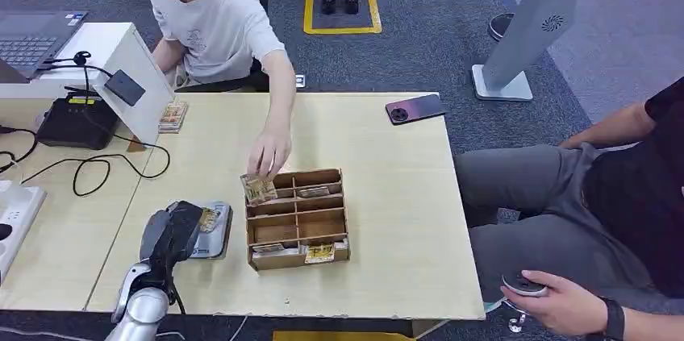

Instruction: Pass the card to the sensor for recognition and then transmit it.

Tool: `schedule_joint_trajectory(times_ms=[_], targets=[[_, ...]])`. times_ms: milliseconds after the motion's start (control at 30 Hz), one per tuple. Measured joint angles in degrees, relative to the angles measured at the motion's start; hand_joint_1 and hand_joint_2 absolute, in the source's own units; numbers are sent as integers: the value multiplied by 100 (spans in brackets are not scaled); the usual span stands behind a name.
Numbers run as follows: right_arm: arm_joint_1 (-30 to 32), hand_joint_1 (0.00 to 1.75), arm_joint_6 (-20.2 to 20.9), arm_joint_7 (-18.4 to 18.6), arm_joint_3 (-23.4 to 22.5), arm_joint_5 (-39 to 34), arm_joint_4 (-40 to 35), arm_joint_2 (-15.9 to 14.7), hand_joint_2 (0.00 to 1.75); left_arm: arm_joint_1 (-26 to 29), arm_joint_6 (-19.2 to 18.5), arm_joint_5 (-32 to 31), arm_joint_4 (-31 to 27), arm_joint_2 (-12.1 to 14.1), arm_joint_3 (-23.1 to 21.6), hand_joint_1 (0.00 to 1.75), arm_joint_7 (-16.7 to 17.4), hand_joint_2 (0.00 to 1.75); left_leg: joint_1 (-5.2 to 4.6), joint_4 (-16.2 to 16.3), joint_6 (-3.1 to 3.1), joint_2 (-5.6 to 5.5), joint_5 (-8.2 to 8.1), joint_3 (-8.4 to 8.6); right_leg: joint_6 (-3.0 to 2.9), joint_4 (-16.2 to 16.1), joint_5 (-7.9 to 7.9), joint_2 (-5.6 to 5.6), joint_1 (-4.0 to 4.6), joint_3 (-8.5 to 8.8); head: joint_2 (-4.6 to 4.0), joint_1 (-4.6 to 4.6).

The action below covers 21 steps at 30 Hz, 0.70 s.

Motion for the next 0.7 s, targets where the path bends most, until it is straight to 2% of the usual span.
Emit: schedule_joint_trajectory(times_ms=[233, 500, 700], targets=[[0, 0, 13, -37, -2, 15, 0, -2, 0, -28, 173, -328, 254, -9, 22, 175, -2, 175, 0, 0, 0, 0, 0, 1, 0, 0, 0, 0, 0, 1, 0, 0], [-4, 0, 13, -61, -2, 85, 0, 0, 0, -185, 734, -1231, 837, -72, 39, 175, 83, 175, 0, 0, -1, -1, 1, 3, 0, 1, 0, -1, 0, 4, 0, 0], [-8, 0, 13, -79, -2, 116, 0, 0, 0, -320, 839, -1486, 1206, -122, 76, 175, 103, 175, 0, -1, -1, -6, 1, 11, 0, 1, 0, -6, 0, 14, 0, 0]])
